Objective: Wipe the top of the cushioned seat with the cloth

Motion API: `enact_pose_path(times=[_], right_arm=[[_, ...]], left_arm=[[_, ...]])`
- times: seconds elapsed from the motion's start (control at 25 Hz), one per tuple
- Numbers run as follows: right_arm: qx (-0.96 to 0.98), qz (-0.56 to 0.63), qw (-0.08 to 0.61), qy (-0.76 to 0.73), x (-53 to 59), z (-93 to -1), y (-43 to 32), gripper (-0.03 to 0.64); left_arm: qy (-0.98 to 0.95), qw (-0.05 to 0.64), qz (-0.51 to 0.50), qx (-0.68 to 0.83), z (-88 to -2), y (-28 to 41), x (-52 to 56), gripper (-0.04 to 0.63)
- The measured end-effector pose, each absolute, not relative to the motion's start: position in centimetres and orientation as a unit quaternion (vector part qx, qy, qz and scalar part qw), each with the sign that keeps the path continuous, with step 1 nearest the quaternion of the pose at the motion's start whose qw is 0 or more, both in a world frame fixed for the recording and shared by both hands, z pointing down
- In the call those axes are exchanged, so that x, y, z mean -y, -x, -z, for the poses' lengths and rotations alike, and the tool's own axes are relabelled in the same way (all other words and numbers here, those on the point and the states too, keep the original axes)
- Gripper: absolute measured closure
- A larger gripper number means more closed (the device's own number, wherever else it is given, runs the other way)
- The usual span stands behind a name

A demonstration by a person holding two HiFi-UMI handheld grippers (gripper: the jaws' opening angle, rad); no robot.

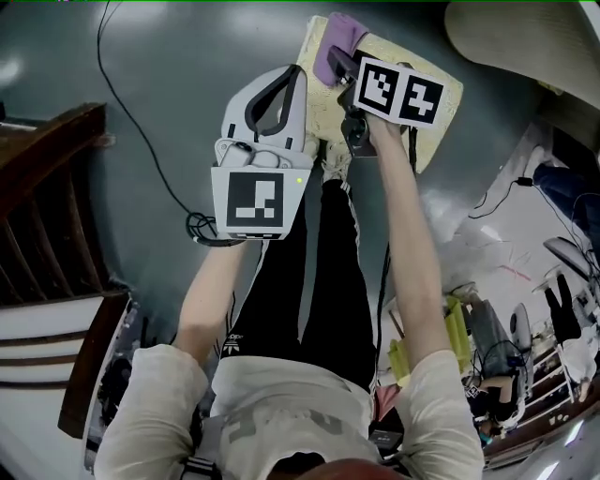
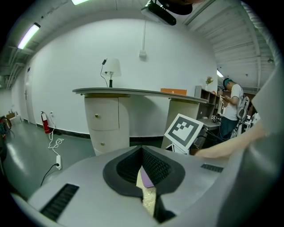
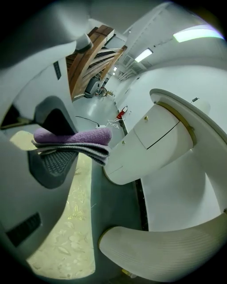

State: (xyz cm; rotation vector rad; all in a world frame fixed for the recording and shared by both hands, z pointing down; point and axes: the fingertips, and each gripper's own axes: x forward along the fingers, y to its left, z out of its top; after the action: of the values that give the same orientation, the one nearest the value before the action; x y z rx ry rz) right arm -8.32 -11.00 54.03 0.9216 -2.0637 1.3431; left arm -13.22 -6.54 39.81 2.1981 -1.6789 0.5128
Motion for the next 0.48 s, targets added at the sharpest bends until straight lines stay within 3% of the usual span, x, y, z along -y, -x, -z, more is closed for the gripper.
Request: enact_pose_path(times=[0.48], right_arm=[[0.727, -0.558, 0.272, -0.294, 11.7, -57.3, 11.0, 0.525]], left_arm=[[-0.757, 0.187, -0.180, 0.600, -40.7, 12.4, 6.2, 0.589]])
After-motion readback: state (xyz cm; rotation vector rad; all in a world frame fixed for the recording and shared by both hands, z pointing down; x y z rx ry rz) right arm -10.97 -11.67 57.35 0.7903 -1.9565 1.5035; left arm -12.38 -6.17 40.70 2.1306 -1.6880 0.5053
